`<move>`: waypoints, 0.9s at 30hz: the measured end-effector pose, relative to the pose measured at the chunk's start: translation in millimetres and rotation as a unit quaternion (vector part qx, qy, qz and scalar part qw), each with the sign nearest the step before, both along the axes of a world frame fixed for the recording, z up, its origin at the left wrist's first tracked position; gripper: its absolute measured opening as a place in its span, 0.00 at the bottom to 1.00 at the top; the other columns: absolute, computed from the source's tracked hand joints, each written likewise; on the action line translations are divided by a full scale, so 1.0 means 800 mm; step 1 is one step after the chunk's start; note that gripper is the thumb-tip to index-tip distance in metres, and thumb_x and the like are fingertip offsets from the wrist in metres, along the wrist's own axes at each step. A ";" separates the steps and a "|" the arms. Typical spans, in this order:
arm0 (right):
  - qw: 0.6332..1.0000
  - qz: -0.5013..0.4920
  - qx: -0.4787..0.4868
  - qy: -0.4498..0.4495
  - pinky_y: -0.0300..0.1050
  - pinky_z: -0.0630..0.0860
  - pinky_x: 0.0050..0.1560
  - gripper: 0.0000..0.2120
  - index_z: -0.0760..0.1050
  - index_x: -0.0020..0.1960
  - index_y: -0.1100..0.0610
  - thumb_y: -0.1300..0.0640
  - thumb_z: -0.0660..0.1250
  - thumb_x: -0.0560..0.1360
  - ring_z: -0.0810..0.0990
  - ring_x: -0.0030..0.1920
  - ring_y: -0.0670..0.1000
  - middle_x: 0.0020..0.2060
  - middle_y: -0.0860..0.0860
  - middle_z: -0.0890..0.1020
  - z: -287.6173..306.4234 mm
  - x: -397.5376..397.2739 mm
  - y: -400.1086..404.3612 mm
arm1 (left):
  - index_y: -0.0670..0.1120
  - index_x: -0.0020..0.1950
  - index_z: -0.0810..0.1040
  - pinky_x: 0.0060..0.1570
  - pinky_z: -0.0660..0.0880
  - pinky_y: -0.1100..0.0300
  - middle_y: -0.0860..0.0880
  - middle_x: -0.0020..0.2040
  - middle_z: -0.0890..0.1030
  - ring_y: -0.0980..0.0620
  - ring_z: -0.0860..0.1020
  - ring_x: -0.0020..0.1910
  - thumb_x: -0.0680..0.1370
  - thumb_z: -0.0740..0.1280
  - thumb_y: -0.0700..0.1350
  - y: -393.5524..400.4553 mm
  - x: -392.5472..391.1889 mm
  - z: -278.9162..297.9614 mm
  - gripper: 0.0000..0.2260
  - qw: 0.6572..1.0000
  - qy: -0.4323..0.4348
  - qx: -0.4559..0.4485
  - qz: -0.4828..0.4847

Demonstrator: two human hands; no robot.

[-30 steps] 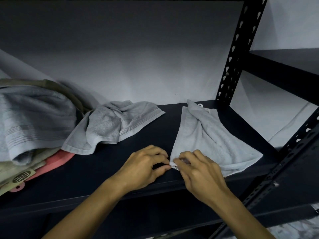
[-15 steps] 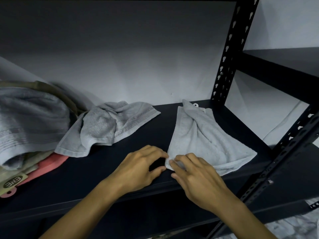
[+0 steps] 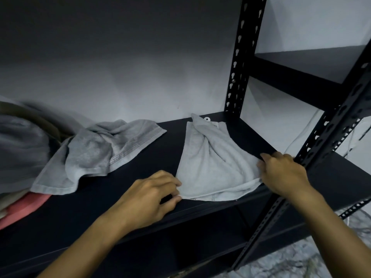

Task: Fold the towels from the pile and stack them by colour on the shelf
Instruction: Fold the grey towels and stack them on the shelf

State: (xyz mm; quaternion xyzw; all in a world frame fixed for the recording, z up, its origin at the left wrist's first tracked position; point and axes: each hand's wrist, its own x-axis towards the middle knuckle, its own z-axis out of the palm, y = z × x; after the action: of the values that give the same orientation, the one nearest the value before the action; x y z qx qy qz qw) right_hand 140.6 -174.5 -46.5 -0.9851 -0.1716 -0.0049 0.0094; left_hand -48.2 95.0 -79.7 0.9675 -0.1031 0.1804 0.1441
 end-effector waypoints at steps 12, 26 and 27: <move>0.977 -0.091 0.192 0.011 0.50 0.70 0.46 0.11 0.73 0.59 0.54 0.50 0.61 0.80 0.75 0.49 0.60 0.50 0.56 0.76 0.029 -0.008 -0.003 | 0.56 0.45 0.83 0.39 0.79 0.65 0.62 0.57 0.79 0.67 0.75 0.54 0.79 0.61 0.58 -0.007 -0.003 -0.002 0.13 1.000 -0.015 -0.012 0.018; 0.873 0.026 0.481 0.077 0.34 0.76 0.46 0.13 0.78 0.59 0.49 0.60 0.69 0.76 0.78 0.43 0.41 0.43 0.44 0.80 0.037 -0.059 0.030 | 0.57 0.46 0.82 0.36 0.75 0.72 0.65 0.59 0.77 0.67 0.75 0.55 0.78 0.62 0.61 -0.007 -0.007 -0.010 0.12 0.996 0.018 -0.075 0.050; 0.872 0.048 0.482 0.077 0.32 0.76 0.46 0.13 0.79 0.58 0.49 0.60 0.71 0.75 0.78 0.42 0.41 0.43 0.44 0.80 0.036 -0.067 0.037 | 0.56 0.47 0.82 0.36 0.74 0.73 0.65 0.60 0.77 0.66 0.75 0.56 0.78 0.63 0.60 -0.007 -0.008 -0.009 0.11 0.995 0.024 -0.081 0.050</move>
State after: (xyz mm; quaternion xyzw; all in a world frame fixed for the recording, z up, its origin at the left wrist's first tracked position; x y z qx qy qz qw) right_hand 87.1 -144.9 -18.1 -0.8463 -0.1939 -0.0110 0.4960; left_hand -54.2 89.4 -86.9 0.9605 -0.0365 0.1718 0.2157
